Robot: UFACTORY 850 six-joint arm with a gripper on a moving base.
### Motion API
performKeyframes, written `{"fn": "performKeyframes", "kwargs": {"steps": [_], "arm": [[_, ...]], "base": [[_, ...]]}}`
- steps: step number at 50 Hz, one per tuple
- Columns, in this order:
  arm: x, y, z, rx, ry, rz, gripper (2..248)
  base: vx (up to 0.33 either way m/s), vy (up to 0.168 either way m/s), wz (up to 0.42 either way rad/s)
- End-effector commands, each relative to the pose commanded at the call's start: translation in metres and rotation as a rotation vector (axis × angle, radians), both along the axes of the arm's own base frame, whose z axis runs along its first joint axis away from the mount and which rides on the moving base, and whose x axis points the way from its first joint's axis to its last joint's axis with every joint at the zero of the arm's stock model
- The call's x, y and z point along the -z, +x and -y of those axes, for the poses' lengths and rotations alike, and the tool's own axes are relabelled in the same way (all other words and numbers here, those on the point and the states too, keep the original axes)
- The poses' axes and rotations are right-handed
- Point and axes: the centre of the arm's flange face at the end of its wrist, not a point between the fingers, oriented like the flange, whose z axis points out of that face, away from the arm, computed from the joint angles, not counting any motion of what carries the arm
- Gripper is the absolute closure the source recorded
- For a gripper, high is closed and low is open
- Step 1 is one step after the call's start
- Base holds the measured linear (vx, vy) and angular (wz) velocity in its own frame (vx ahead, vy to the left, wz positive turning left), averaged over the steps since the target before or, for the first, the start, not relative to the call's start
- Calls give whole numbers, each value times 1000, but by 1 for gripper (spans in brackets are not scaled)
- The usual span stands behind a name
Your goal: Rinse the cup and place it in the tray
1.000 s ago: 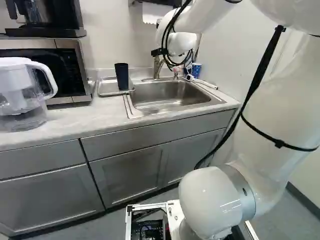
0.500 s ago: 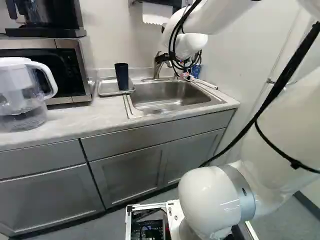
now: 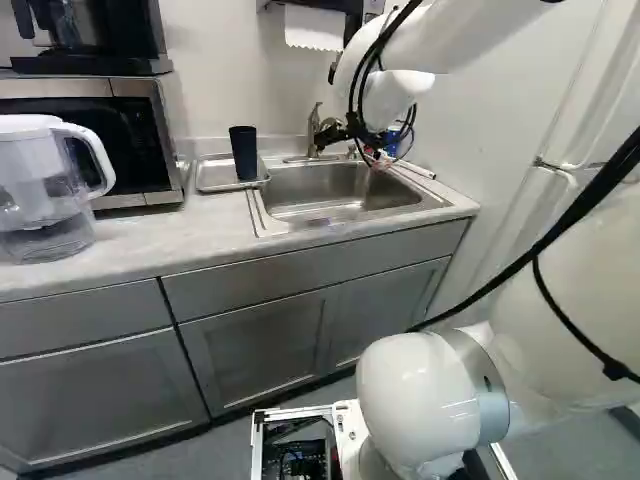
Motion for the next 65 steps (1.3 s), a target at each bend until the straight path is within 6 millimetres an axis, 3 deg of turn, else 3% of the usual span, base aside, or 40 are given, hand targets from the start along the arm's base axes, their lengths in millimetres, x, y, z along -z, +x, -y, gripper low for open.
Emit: {"fn": "performKeyframes", "kwargs": {"steps": [65], "arm": [[4,-6,-1,-14,8,-57,3]], "base": [[-2,0,0]]}}
